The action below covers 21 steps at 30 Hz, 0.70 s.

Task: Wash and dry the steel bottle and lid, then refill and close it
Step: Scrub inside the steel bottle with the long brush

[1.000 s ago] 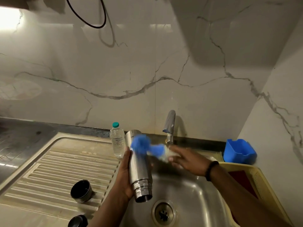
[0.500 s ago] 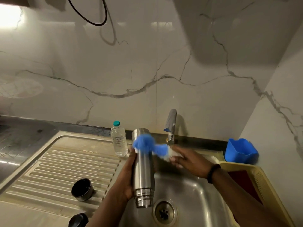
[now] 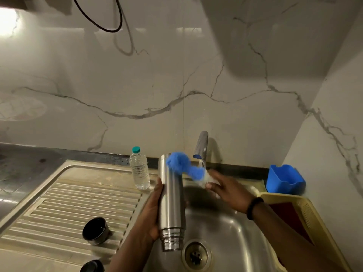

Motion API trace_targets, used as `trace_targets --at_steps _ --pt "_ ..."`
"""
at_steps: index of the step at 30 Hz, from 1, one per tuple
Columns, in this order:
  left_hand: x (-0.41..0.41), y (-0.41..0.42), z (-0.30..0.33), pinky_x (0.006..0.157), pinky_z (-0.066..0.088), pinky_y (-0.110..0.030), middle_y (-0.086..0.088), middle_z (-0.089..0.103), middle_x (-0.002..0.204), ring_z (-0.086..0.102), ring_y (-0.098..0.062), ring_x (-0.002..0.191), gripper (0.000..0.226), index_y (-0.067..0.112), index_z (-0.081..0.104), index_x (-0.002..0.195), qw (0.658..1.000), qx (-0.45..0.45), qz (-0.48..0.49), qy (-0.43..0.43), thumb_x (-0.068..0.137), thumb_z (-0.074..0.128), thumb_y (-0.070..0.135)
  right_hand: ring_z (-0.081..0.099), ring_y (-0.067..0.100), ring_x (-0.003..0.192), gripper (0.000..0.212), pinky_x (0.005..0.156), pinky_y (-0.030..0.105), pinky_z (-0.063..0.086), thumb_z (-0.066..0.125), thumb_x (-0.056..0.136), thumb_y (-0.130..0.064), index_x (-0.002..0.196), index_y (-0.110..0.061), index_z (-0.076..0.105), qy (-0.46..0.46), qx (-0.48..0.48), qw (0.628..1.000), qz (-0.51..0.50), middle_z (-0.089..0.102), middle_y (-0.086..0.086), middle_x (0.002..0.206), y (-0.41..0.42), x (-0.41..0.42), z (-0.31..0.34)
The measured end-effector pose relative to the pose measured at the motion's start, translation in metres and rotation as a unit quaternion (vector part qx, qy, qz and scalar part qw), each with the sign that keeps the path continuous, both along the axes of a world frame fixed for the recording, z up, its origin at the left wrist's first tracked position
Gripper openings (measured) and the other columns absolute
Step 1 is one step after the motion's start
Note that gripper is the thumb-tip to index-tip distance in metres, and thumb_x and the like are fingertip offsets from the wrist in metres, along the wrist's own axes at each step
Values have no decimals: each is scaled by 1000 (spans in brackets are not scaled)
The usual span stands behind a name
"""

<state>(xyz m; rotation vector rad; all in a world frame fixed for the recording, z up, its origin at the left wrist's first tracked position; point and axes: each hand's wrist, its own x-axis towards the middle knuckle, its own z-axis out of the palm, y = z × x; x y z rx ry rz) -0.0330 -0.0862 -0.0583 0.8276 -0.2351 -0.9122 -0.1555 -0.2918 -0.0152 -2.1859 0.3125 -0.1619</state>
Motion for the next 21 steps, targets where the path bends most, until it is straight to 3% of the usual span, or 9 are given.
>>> trace_targets --at_steps 2,4,7,10,13,17,19,20,21 --pt "-4 8 -15 69 61 -46 -31 63 117 70 -39 87 95 8 49 138 996 6 -64 66 64 87 56 54 -7 97 44 70 1 44 50 100 -26 142 -31 39 -13 13 999 -36 57 -4 129 -2 7 3" --pt "-6 7 -2 72 60 -47 -28 62 123 69 -38 94 102 12 48 141 997 41 -16 69 58 91 54 58 -5 96 46 73 4 46 53 98 -26 143 -26 41 43 12 999 22 59 -10 121 -9 4 11" --pt "-7 -5 8 53 60 -33 -14 68 101 69 -29 82 63 7 59 120 992 92 85 22 82 70 55 57 2 105 41 92 20 48 55 97 -30 137 -30 46 145 -70 972 170 58 -13 119 -16 -3 22" --pt "-9 3 11 45 57 -29 -10 64 91 69 -23 67 44 8 60 114 994 98 52 23 98 52 48 55 5 107 45 97 29 47 54 97 -34 141 -32 42 126 -88 974 166 56 -12 121 -9 1 23" --pt "-6 7 4 55 61 -38 -23 66 96 72 -31 69 103 8 42 145 993 69 -38 87 63 89 50 55 5 110 49 88 18 48 50 99 -33 146 -31 35 40 -45 997 37 55 -7 130 6 11 18" --pt "-4 6 2 73 61 -42 -28 64 113 69 -34 86 107 7 35 150 999 3 -39 33 67 88 48 54 6 112 47 89 15 43 51 99 -31 144 -28 39 2 -21 1000 -16 55 -3 134 5 20 23" --pt "4 14 8 84 55 -36 -34 58 120 63 -35 89 84 -7 32 148 975 -193 110 -2 87 75 29 51 -1 107 47 85 11 40 54 97 -32 143 -30 40 85 -64 990 93 54 -4 135 0 16 30" --pt "22 -3 5 91 49 -37 -37 53 119 58 -38 90 62 -17 33 142 901 -423 102 4 97 61 15 50 -3 105 46 85 10 38 55 97 -31 141 -31 42 129 -94 974 161 54 -6 134 -1 13 34" --pt "40 -22 -8 102 43 -43 -37 50 116 53 -40 96 47 -25 35 135 786 -618 2 20 102 48 6 49 -4 105 45 86 9 37 55 97 -31 140 -32 43 153 -117 959 210 53 -8 132 0 11 36"
